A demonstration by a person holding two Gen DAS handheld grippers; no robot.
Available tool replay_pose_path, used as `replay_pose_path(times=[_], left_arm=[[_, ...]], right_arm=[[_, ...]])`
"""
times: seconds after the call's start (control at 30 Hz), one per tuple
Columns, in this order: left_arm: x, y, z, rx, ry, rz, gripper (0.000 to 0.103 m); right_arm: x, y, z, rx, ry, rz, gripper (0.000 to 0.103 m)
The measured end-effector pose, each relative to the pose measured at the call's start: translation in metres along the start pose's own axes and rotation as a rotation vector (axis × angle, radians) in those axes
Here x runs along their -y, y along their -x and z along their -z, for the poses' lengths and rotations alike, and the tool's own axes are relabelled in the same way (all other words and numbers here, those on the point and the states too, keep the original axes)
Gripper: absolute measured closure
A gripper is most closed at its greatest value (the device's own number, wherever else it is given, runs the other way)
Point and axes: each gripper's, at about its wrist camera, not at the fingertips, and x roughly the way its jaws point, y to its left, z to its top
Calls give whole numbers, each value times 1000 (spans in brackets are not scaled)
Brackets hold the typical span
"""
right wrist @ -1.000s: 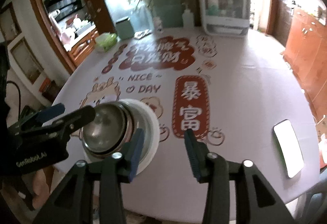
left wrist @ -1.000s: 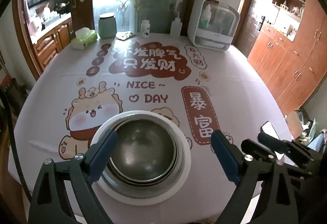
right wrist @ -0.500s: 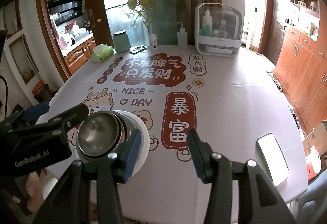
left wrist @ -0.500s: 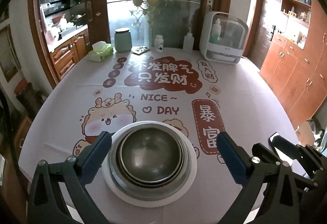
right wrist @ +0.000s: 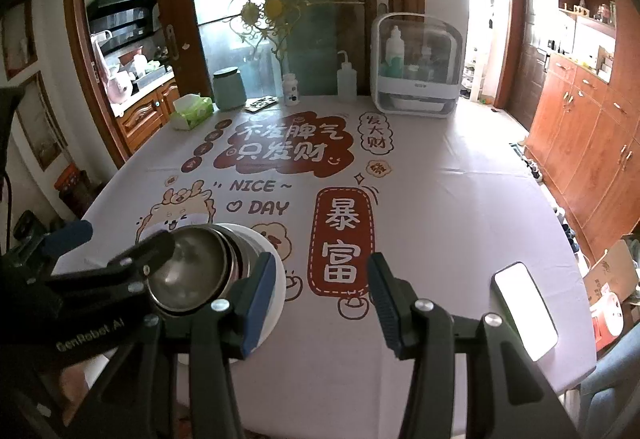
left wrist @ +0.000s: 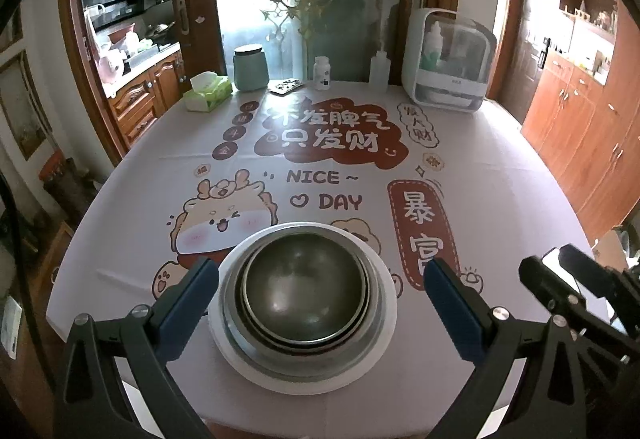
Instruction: Organize plates and bowls
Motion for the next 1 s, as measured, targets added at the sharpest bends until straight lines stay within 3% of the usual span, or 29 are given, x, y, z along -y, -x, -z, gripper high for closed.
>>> replay_pose_path(times=[0.4, 0.6, 1.0], left_arm=[[-1, 0, 4, -4, -2, -12, 1], [-3, -1, 5, -4, 3, -17, 1], [-8, 3, 8, 1, 12, -29, 1]], right_arm=[[2, 0, 2, -5, -11, -15, 55], [4, 0, 2, 2, -28, -36, 40], [7, -3, 1, -6, -48, -30, 40]])
